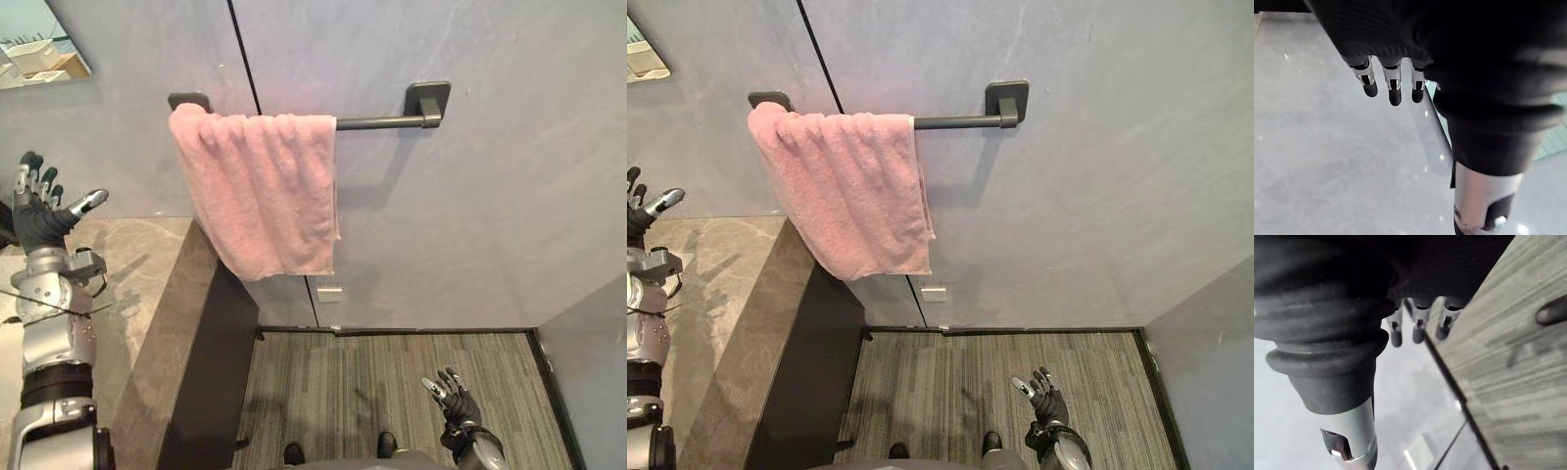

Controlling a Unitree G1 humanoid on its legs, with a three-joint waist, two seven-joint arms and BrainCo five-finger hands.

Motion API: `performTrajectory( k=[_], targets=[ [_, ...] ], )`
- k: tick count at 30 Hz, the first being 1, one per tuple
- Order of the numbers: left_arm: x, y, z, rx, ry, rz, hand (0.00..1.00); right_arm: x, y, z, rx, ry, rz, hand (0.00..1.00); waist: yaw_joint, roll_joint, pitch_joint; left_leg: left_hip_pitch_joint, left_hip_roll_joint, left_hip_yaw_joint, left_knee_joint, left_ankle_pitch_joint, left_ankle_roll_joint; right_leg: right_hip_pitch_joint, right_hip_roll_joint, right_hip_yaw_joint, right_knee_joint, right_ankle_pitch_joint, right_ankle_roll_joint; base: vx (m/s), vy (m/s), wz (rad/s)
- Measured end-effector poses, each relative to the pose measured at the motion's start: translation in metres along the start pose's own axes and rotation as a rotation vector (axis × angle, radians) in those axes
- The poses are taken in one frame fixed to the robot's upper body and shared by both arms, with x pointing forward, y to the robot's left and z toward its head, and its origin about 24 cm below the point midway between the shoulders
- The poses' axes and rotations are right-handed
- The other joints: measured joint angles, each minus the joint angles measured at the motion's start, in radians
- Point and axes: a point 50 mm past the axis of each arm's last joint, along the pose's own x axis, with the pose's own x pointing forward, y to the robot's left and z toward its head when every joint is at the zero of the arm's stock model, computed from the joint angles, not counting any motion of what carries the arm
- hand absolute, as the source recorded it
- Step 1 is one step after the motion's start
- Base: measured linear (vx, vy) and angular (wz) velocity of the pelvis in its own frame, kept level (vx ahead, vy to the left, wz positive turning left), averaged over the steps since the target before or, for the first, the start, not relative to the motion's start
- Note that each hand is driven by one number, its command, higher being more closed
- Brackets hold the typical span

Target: Organize washtable

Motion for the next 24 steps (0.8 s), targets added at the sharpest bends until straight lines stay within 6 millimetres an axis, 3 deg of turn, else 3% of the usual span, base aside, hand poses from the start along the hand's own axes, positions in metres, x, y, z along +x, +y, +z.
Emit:
performTrajectory(
  k=[5,11,18,24],
  targets=[
    [0.02,-0.007,0.016,0.046,-0.022,-0.082,0.0,0.001,0.006,0.007,-0.003,-0.032,0.044,0.0,-0.001,-0.024,0.039,-0.035,0.0,0.026,0.0,0.001,0.002,-0.035,0.005,0.028,-0.035,0.036,0.002,-0.04,-0.005,-0.18],
    [0.025,-0.026,0.011,0.069,0.006,-0.157,0.0,0.002,0.013,0.011,-0.028,-0.041,0.089,0.0,0.005,-0.037,0.098,-0.068,0.001,0.044,0.001,0.007,0.001,-0.073,0.005,0.044,-0.038,0.048,-0.002,0.02,-0.006,-0.08],
    [0.027,-0.037,0.0,0.097,0.066,-0.205,0.0,0.014,0.033,0.038,-0.036,-0.136,0.151,0.0,0.013,-0.083,0.159,-0.102,0.0,0.065,0.003,0.015,-0.001,-0.103,0.004,0.067,-0.068,0.083,-0.007,-0.01,-0.001,-0.07],
    [0.031,-0.041,0.006,0.108,0.05,-0.216,0.0,0.015,0.034,0.04,-0.036,-0.143,0.154,0.0,0.022,-0.085,0.182,-0.112,-0.003,0.082,0.002,0.016,0.002,-0.12,0.003,0.09,-0.076,0.1,-0.005,-0.02,0.0,-0.1]
  ],
)
